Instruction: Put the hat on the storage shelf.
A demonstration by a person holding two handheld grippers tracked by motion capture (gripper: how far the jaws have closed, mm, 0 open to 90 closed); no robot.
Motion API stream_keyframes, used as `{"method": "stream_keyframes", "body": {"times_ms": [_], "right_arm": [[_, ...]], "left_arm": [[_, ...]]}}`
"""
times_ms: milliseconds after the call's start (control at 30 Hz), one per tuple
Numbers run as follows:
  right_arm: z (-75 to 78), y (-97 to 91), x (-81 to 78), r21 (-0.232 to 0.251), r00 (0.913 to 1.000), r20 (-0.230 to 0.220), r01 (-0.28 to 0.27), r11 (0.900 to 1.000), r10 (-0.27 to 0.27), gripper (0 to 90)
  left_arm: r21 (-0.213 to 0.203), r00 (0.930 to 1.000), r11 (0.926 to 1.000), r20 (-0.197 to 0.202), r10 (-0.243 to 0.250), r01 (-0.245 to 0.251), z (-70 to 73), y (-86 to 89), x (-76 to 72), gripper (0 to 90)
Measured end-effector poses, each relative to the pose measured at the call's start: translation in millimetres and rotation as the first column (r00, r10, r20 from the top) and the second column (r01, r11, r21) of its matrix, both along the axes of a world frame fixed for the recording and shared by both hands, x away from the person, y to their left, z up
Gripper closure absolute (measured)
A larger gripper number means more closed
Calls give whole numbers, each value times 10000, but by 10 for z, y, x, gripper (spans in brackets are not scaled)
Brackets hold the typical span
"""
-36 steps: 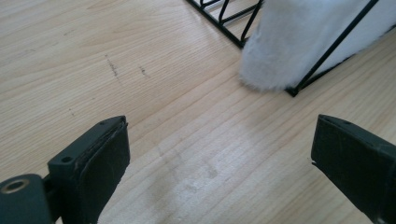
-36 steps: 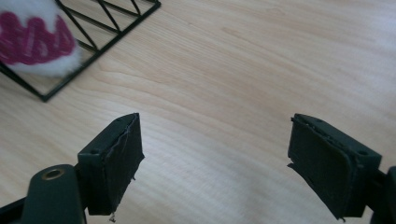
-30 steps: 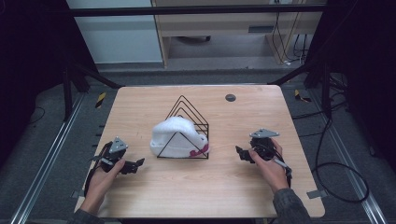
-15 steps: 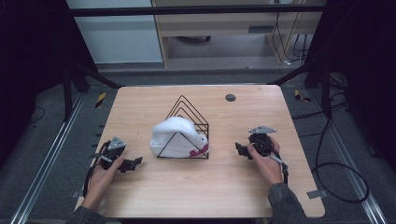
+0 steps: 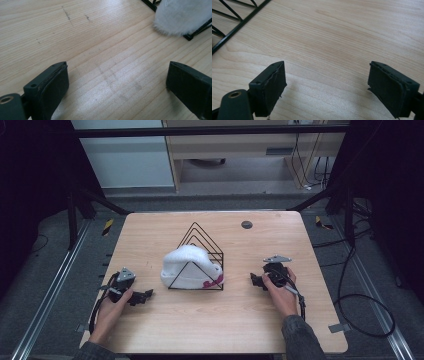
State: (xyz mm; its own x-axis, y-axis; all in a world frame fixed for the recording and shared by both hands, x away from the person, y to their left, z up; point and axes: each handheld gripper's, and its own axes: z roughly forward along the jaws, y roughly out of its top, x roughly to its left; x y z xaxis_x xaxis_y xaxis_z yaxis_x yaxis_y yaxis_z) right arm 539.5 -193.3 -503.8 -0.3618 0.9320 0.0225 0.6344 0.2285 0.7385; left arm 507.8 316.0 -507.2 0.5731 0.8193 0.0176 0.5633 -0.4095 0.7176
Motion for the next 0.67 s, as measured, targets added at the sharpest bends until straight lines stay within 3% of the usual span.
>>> {"method": "stream_keyframes", "body": {"times_ms": [133, 300, 533, 667], "right_arm": [[-41, 5, -3, -29, 9999, -103, 123, 9999, -124, 130], [-70, 23, -50, -190, 9995, 178, 258, 9995, -255, 123], [-75, 41, -305, -176, 9994, 178, 305, 9994, -302, 125], [-77, 38, -331, -174, 9989, 193, 430, 9989, -427, 126]], "left_arm": [[73, 10000, 10000, 21, -11, 11, -1, -4, 1, 21], [113, 10000, 9999, -13, 42, -42, -5, -16, -7, 5], [113, 10000, 9999, -27, 65, -65, -7, -33, -39, 0], [117, 10000, 9999, -28, 33, -32, -7, -32, -46, 0]]}}
